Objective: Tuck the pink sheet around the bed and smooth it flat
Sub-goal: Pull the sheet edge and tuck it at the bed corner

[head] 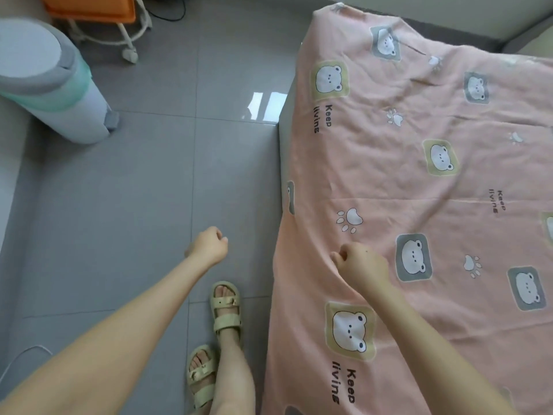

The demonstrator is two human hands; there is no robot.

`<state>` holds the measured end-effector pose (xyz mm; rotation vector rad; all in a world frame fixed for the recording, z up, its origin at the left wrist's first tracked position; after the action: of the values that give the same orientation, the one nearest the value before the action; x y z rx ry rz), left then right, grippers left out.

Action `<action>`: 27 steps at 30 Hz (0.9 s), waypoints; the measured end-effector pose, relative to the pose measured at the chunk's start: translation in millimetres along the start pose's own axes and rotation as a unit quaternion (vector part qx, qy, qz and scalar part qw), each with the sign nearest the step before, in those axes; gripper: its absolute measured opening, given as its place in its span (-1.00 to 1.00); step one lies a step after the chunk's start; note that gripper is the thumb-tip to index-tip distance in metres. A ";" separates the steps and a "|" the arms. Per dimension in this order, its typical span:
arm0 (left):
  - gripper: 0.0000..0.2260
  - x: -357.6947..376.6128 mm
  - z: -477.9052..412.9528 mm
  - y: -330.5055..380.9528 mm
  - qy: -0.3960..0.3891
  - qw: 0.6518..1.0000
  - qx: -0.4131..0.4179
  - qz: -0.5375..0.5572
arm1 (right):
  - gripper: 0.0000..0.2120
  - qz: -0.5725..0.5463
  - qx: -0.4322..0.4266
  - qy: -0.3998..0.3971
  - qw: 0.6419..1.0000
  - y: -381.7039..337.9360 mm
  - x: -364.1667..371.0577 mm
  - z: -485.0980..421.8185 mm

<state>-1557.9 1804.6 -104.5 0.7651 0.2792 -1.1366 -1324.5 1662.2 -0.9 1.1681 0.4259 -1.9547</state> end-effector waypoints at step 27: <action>-0.64 -66.1 -344.3 371.3 -0.139 0.891 -0.028 0.431 | -0.68 0.025 -0.033 -0.041 0.998 -91.4 -167.6 -396.9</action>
<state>-1195.6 2159.4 -164.5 0.5620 -0.2627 -0.3716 -1123.4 2047.2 -73.5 1.0447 0.4106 -1.9230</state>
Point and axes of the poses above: each hand's wrist, its own z-axis away from the middle knuckle, its own x-axis out of the palm, y = z × x, the point moved 1 cm from there along -z, towards the middle knuckle, and after that the axes turned 2 degrees about z, right-handed, at the moved point
